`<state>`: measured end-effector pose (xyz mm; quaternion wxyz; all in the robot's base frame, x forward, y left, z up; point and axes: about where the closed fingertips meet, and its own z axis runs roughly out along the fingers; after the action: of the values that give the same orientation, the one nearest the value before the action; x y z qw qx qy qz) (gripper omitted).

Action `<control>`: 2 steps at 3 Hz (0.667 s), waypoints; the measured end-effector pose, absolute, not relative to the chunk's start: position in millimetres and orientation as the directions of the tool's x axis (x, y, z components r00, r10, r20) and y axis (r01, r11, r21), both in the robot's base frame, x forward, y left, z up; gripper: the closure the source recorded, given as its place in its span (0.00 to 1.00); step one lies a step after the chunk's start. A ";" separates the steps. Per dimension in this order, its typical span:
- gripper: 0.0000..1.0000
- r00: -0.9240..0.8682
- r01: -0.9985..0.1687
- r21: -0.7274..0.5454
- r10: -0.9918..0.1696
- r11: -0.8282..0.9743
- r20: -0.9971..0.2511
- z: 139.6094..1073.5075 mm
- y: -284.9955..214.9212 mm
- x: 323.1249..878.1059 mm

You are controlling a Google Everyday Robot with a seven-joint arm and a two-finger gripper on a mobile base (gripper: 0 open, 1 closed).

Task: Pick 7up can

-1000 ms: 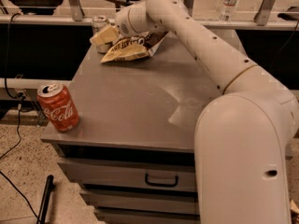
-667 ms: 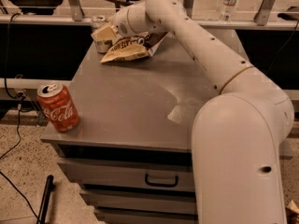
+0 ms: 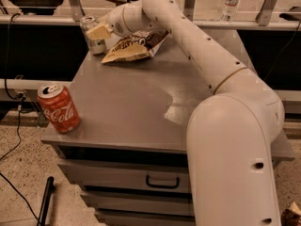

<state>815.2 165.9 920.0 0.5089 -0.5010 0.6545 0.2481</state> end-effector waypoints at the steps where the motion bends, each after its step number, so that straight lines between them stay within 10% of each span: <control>1: 1.00 0.021 -0.918 -0.170 -0.383 0.358 -0.923 928.8 164.5 809.5; 2: 1.00 0.015 -0.917 -0.167 -0.386 0.363 -0.922 942.3 146.7 800.9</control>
Offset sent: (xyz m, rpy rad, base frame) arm -0.0289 -0.0546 0.0484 0.0043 0.0060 -0.0076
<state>800.9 146.7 942.3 0.5075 -0.5002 0.6512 0.2612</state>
